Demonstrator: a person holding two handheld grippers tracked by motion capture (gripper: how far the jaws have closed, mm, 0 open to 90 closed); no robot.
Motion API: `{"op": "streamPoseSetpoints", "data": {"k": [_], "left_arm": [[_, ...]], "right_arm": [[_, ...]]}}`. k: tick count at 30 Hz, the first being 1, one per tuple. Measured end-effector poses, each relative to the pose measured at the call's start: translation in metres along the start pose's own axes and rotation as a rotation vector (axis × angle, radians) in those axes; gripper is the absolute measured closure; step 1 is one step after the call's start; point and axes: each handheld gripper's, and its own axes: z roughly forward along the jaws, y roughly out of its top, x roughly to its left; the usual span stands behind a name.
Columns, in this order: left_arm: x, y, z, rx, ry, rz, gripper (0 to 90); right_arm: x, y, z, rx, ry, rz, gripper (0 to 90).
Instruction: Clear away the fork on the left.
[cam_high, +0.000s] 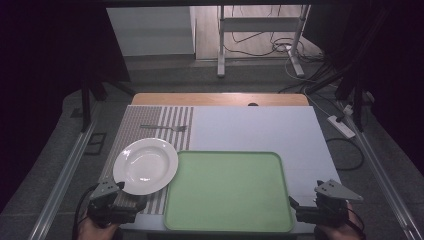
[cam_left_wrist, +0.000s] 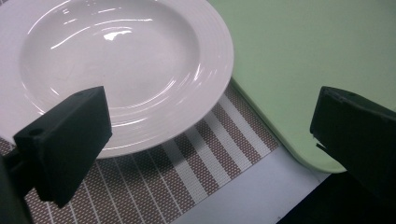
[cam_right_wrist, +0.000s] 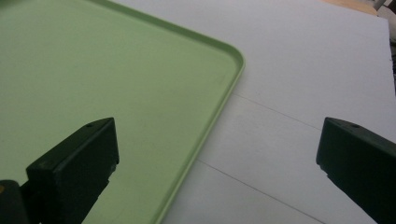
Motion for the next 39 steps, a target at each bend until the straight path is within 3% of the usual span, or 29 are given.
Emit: {"op": "streamPoseSetpoints", "data": {"k": [18,32,34,39], "left_arm": [[0.0023,0.0001,0.0008,0.012,-0.031,-0.009,0.3],[0.0022,0.0033,0.0013,0.024,-0.031,0.001,0.0],[0.003,0.0066,0.0005,0.006,-0.013,0.009,0.0],[0.0051,0.0098,0.0033,0.0,-0.018,0.002,0.0]], "right_arm": [[0.0006,0.0001,0.001,0.004,0.015,-0.015,0.0],[0.0018,0.0006,0.0023,0.016,0.013,-0.022,0.0],[0.0018,0.0007,0.0022,0.018,0.011,-0.023,0.0],[0.0021,0.0007,0.0024,0.019,0.012,-0.025,0.0]]}}
